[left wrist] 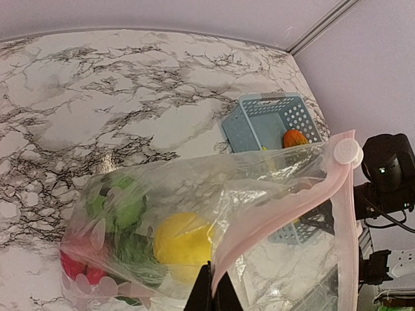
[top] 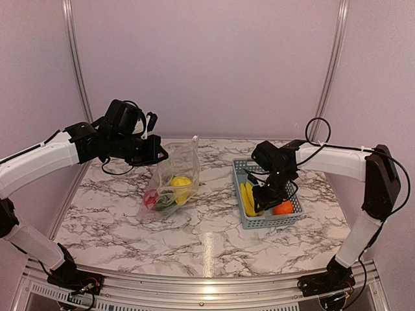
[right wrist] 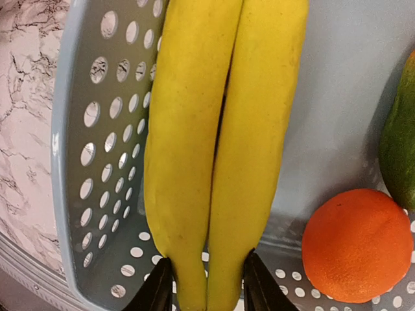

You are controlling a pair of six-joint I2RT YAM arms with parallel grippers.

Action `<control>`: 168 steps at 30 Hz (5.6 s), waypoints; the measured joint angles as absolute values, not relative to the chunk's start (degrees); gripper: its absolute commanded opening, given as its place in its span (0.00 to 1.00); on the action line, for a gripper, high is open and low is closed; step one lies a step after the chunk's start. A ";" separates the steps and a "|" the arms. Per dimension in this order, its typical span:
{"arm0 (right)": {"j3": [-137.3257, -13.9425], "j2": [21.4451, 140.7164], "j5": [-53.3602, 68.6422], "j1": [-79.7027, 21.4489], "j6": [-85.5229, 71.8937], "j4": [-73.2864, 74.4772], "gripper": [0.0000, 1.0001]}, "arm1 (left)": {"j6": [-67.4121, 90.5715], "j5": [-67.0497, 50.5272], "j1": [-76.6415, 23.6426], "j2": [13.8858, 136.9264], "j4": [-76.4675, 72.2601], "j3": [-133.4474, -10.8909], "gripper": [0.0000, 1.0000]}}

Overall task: Place the food in the zip-top bag and seal the zipper
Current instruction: Pick up the fake fruit from the bin, then place the fake fruit in the zipper food storage bag, then adjust the zipper food storage bag at the center of the board.

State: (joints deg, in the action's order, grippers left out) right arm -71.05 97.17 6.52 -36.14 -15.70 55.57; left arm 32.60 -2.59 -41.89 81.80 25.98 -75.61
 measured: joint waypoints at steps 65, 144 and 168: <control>-87.29 84.31 46.83 -39.38 -31.11 46.48 0.23 | 30.87 -4.43 -41.89 96.29 21.54 -89.17 0.00; -97.10 100.01 18.70 -44.69 -29.78 48.62 0.00 | 28.23 -2.81 -49.43 92.25 31.88 -85.27 0.00; -120.27 107.00 22.61 -44.66 -32.05 54.04 0.12 | 20.25 6.46 -46.98 100.29 57.65 -110.76 0.00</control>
State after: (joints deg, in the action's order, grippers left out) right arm -120.27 107.00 22.61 -44.66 -32.05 54.04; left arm 20.25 6.46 -46.98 100.29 57.65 -110.76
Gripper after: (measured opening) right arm 0.038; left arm 0.008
